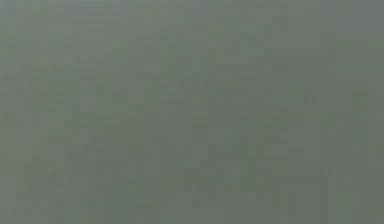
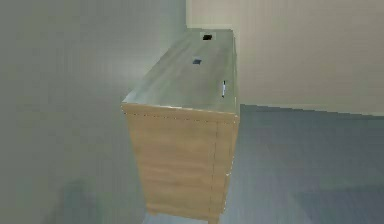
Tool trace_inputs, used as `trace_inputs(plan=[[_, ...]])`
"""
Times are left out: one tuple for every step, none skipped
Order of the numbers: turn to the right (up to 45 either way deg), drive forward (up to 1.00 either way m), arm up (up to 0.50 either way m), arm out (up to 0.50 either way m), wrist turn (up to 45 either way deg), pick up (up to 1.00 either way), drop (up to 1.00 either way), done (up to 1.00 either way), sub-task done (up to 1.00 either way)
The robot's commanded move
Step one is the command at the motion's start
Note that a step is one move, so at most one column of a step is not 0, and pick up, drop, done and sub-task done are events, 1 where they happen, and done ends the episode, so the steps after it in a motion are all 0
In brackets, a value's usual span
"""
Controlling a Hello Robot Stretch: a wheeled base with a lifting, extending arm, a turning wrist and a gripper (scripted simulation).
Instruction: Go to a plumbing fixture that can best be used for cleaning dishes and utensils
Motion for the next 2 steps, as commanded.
trace_inputs(plan=[[3.0,0.00,0.00,0.00,0.0,0.00,0.00,0.00,0.00],[0.0,0.05,0.00,0.00,0.0,0.00,0.00,0.00,0.00]])
